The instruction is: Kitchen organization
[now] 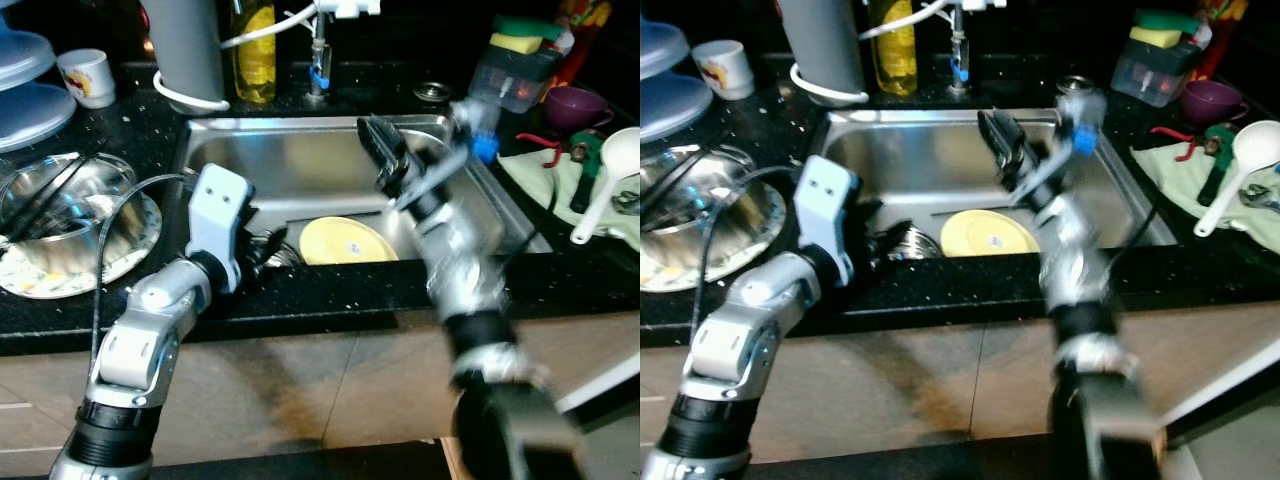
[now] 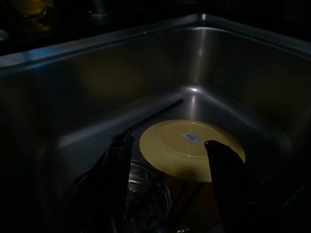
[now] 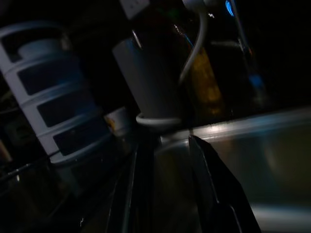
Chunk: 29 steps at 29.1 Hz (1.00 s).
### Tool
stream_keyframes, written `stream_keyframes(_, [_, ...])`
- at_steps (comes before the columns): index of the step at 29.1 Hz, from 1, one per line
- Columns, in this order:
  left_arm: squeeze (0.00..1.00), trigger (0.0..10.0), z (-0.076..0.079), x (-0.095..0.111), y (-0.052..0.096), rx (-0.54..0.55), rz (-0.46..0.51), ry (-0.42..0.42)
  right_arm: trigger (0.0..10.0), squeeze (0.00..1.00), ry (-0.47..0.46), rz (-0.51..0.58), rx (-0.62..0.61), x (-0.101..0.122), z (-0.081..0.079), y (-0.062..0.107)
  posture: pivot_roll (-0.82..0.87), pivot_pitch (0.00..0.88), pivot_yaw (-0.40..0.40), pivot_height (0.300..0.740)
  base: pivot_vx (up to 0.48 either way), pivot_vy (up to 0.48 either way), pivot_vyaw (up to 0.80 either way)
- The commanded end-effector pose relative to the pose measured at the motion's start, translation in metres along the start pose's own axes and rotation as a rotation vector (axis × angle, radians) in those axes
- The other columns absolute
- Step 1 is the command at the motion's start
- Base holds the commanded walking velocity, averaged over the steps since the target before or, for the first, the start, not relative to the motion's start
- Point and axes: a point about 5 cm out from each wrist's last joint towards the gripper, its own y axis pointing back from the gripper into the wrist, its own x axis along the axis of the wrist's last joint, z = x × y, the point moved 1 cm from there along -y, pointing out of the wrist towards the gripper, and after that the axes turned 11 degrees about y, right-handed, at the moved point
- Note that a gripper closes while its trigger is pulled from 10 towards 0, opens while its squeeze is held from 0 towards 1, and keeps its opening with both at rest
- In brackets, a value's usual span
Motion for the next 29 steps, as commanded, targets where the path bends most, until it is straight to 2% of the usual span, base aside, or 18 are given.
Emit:
stream_keyframes(1, [0.0, 10.0, -0.002, -0.002, 0.003, 0.03, 0.013, 0.022, 10.0, 0.0, -0.009, 0.049, -0.014, 0.01, -0.007, 0.002, -0.02, 0.121, -0.013, 0.74, 0.0, 0.0, 0.0])
stream_keyframes(3, [0.0, 10.0, 0.0, -0.003, 0.004, 0.037, 0.035, 0.057, 10.0, 0.0, -0.08, 0.048, -0.047, 0.0, -0.018, 0.016, -0.02, 0.121, -0.013, 0.74, 0.0, 0.0, 0.0])
stream_keyframes(5, [0.0, 10.0, 0.001, -0.002, 0.004, 0.036, 0.046, 0.068, 10.0, 0.0, -0.112, 0.052, -0.049, -0.002, -0.022, 0.02, -0.03, 0.125, -0.006, 0.74, 0.0, 0.0, 0.0])
stream_keyframes(7, [0.0, 10.0, 0.002, -0.003, 0.007, 0.025, 0.047, 0.091, 10.0, 0.0, -0.185, 0.068, -0.035, 0.0, -0.032, 0.029, -0.04, 0.13, -0.003, 0.74, 0.0, 0.0, 0.0])
stream_keyframes(9, [0.0, 10.0, 0.003, -0.004, 0.009, 0.018, 0.048, 0.098, 10.0, 0.0, -0.215, 0.063, -0.007, 0.005, -0.039, 0.035, -0.04, 0.13, -0.003, 0.74, 0.0, 0.0, 0.0])
stream_keyframes(12, [0.0, 10.0, 0.002, -0.006, 0.01, 0.031, 0.044, 0.103, 10.0, 0.0, -0.221, 0.043, 0.014, 0.013, -0.045, 0.041, -0.04, 0.13, -0.003, 0.74, 0.0, 0.0, 0.0])
stream_keyframes(16, [0.0, 10.0, 0.001, -0.009, 0.012, 0.046, 0.038, 0.101, 10.0, 0.0, -0.209, 0.031, 0.006, 0.017, -0.045, 0.043, -0.05, 0.131, -0.013, 0.74, 0.0, 0.0, 0.0])
stream_keyframes(29, [0.0, 10.0, 0.003, -0.011, 0.017, 0.038, 0.027, 0.084, 10.0, 0.0, -0.229, -0.023, 0.007, 0.018, -0.049, 0.051, -0.04, 0.136, -0.021, 0.74, 0.0, 0.0, 0.0])
